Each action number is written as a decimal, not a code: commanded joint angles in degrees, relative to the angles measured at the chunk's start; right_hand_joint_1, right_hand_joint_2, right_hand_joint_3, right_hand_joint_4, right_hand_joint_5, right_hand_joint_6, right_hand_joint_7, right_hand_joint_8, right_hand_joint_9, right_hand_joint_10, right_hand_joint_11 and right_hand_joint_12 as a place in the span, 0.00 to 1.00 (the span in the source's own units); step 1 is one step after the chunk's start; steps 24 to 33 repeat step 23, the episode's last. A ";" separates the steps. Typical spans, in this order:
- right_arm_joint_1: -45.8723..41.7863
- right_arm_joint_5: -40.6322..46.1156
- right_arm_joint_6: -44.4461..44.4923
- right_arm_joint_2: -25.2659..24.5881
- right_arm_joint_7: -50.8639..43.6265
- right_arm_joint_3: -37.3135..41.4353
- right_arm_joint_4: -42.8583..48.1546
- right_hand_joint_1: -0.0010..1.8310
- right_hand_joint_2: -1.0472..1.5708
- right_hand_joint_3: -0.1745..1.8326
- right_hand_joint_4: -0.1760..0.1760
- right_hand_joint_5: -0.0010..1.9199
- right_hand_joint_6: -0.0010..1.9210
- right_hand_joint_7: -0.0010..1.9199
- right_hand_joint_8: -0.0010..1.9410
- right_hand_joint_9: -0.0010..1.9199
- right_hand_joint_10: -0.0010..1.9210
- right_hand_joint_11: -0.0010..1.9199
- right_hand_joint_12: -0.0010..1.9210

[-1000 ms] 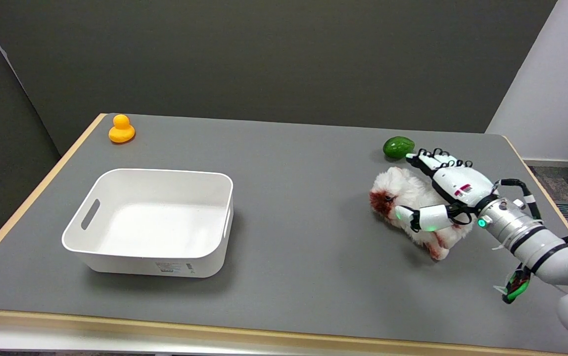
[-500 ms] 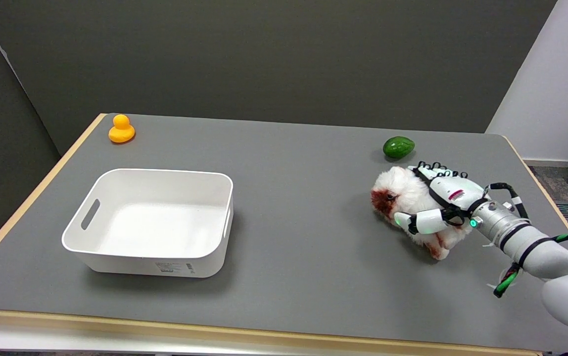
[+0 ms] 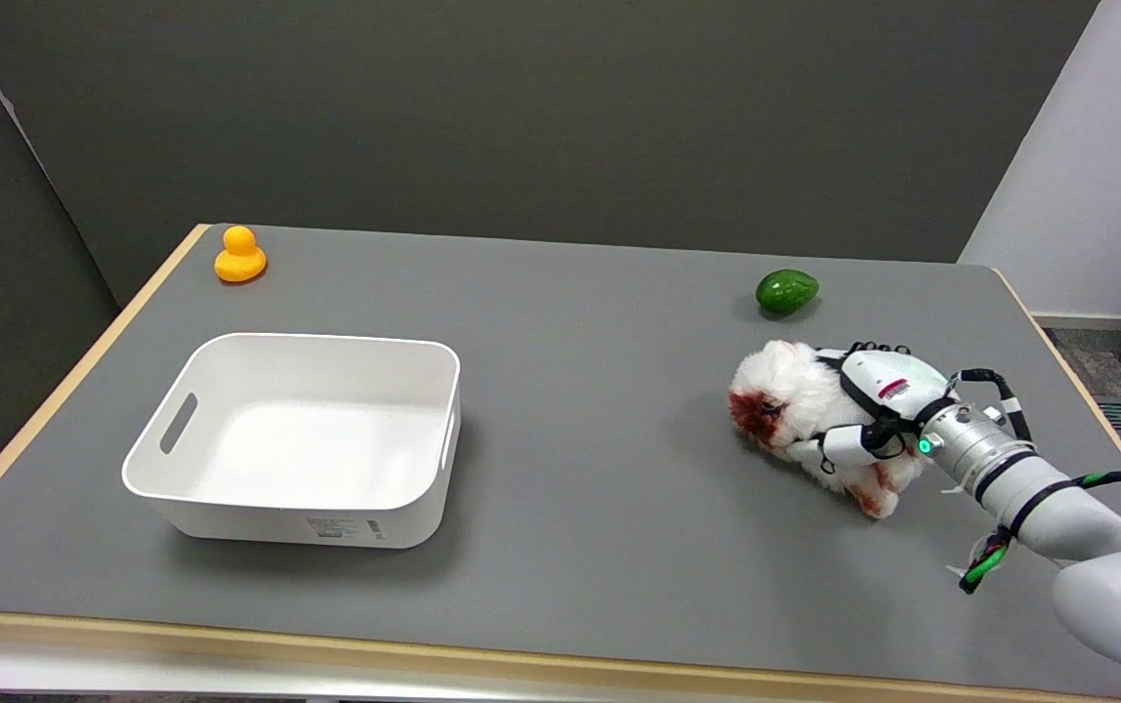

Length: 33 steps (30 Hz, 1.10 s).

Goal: Pick up the plush toy.

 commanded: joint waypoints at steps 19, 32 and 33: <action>28.93 -0.82 29.54 -2.04 -0.02 -29.93 8.55 0.66 0.79 0.30 0.00 0.33 0.72 0.47 0.74 0.46 0.80 0.43 1.00; 40.26 -1.23 25.66 -7.65 0.04 -39.27 2.26 0.66 0.79 0.30 0.00 0.33 0.72 0.47 0.74 0.46 0.79 0.43 1.00; 40.26 -1.23 25.66 -7.65 0.04 -39.27 2.26 0.66 0.79 0.30 0.00 0.33 0.72 0.47 0.74 0.46 0.79 0.43 1.00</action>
